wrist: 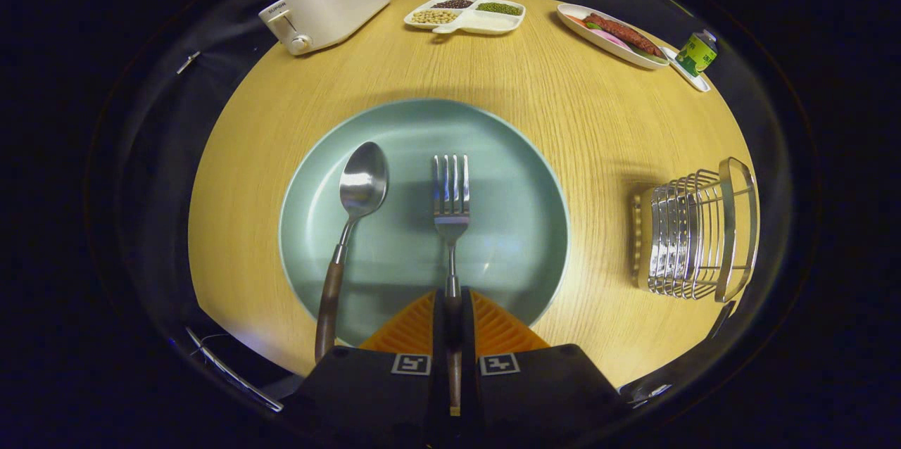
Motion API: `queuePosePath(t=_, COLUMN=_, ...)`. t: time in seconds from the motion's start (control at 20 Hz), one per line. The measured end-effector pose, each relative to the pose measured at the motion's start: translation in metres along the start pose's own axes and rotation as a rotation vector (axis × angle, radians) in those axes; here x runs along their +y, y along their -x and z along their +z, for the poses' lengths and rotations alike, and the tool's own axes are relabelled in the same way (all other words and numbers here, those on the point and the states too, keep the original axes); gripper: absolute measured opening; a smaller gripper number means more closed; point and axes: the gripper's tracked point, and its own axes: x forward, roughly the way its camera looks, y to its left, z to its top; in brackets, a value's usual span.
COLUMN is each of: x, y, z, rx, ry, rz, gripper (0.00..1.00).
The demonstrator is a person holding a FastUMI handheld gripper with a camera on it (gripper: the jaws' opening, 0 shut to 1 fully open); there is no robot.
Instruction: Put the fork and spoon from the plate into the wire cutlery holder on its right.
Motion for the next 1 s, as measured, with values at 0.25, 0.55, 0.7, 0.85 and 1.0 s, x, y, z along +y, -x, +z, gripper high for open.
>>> queuePosePath(t=0.25, x=0.005, y=0.028, z=0.017, rx=-0.051, ry=-0.012, rz=0.076, gripper=0.11)
queuePosePath(t=0.55, x=-0.042, y=0.108, z=0.042, rx=-0.107, ry=0.176, rz=0.107, gripper=0.10)
queuePosePath(t=0.7, x=-0.089, y=0.142, z=0.036, rx=-0.016, ry=0.204, rz=0.139, gripper=0.11)
queuePosePath(t=0.85, x=-0.140, y=0.167, z=0.038, rx=0.078, ry=0.194, rz=0.146, gripper=0.10)
queuePosePath(t=1.0, x=-0.191, y=0.174, z=0.031, rx=0.210, ry=0.303, rz=0.070, gripper=0.10)
